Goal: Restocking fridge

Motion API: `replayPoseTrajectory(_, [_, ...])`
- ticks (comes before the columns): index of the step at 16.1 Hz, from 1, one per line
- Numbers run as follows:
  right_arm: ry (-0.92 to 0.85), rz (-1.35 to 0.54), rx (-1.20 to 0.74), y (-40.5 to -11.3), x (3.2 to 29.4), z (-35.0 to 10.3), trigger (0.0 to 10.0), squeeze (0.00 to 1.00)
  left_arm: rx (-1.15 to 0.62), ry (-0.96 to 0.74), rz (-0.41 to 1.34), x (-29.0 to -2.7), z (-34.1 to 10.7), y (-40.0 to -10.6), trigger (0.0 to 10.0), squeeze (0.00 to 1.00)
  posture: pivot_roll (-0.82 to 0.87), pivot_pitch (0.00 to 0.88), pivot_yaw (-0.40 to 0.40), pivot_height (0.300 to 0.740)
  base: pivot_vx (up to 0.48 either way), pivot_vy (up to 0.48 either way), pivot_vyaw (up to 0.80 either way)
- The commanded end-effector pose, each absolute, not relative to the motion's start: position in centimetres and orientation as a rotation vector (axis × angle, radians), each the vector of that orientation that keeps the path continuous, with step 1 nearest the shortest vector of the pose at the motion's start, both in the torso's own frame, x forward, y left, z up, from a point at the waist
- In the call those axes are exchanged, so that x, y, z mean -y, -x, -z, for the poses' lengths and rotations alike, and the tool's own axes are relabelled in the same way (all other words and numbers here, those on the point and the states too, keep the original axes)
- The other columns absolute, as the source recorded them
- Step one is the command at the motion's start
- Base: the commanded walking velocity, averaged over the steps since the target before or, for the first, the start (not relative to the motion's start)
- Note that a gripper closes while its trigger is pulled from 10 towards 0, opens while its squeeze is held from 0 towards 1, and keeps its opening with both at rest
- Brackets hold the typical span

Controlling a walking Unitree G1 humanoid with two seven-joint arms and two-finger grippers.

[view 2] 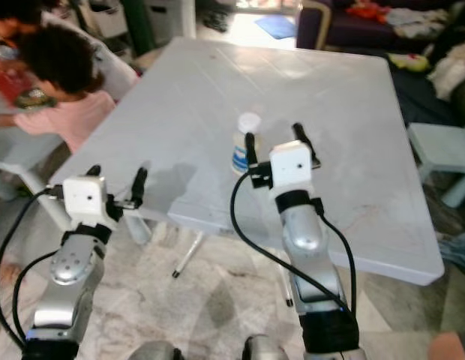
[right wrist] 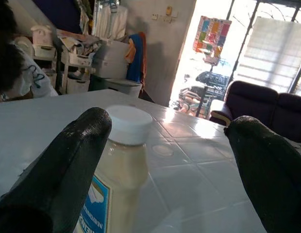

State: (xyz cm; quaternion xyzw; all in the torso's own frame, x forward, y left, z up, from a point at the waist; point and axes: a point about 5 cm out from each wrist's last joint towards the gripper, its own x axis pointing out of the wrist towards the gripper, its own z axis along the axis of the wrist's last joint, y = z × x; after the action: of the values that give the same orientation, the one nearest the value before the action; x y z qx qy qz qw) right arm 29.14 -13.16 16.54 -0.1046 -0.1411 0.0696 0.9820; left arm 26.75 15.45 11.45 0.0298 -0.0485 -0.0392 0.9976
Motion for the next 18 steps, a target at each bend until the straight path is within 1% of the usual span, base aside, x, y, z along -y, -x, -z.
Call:
replayPoseTrajectory(1, [0.204, -0.133, 0.279, -29.5, 13.5, -16.6, 10.0, 0.00, 0.106, -0.069, 0.096, -15.1, -11.6, -26.8, 10.0, 0.00, 0.07, 0.031, 0.045, 0.740, 0.000, 0.000, 0.00])
replayPoseTrajectory(3, [0.191, -0.185, 0.273, -30.5, 13.3, -16.8, 10.0, 0.00, 0.109, -0.073, 0.104, -14.9, -11.6, -26.9, 10.0, 0.00, 0.07, 0.034, 0.046, 0.740, 0.000, 0.000, 0.00])
replayPoseTrajectory(5, [0.192, -0.192, 0.273, -31.3, 13.5, -17.2, 10.0, 0.00, 0.110, -0.077, 0.110, -14.8, -11.6, -26.8, 10.0, 0.00, 0.08, 0.034, 0.045, 0.740, 0.000, 0.000, 0.00])
replayPoseTrajectory(7, [0.190, -0.239, 0.268, -31.8, 13.3, -17.2, 10.0, 0.00, 0.111, -0.078, 0.107, -14.9, -11.6, -26.8, 10.0, 0.00, 0.08, 0.037, 0.044, 0.740, 0.000, 0.000, 0.00])
replayPoseTrajectory(8, [0.159, -0.278, 0.252, -32.0, 13.0, -17.1, 10.0, 0.00, 0.110, -0.081, 0.104, -14.9, -11.6, -26.7, 10.0, 0.00, 0.09, 0.039, 0.042, 0.740, 0.000, 0.000, 0.00])
replayPoseTrajectory(9, [0.153, -0.287, 0.262, -32.1, 12.8, -17.3, 10.0, 0.54, 0.111, -0.081, 0.104, -14.9, -11.6, -26.7, 10.0, 0.00, 0.09, 0.039, 0.042, 0.740, 0.000, 0.000, 0.00])
replayPoseTrajectory(10, [0.145, -0.328, 0.267, -32.2, 12.4, -17.5, 10.0, 1.00, 0.112, -0.084, 0.102, -14.9, -11.6, -26.7, 10.0, 0.00, 0.09, 0.040, 0.041, 0.740, 0.000, 0.000, 0.00])
replayPoseTrajectory(11, [0.159, -0.326, 0.269, -32.3, 12.3, -17.5, 10.0, 1.00, 0.112, -0.085, 0.101, -15.0, -11.6, -26.6, 10.0, 0.00, 0.09, 0.041, 0.041, 0.740, 0.000, 0.000, 0.00])
replayPoseTrajectory(13, [0.180, -0.328, 0.262, -32.6, 12.5, -17.4, 10.0, 0.00, 0.111, -0.087, 0.101, -15.0, -11.7, -26.6, 10.0, 0.00, 0.09, 0.043, 0.043, 0.740, 0.000, 0.000, 0.00])
replayPoseTrajectory(18, [0.174, -0.364, 0.225, -33.8, 12.7, -17.4, 10.0, 0.00, 0.108, -0.090, 0.107, -14.8, -11.6, -26.7, 10.0, 0.00, 0.09, 0.050, 0.045, 0.740, 0.000, 0.000, 0.00])
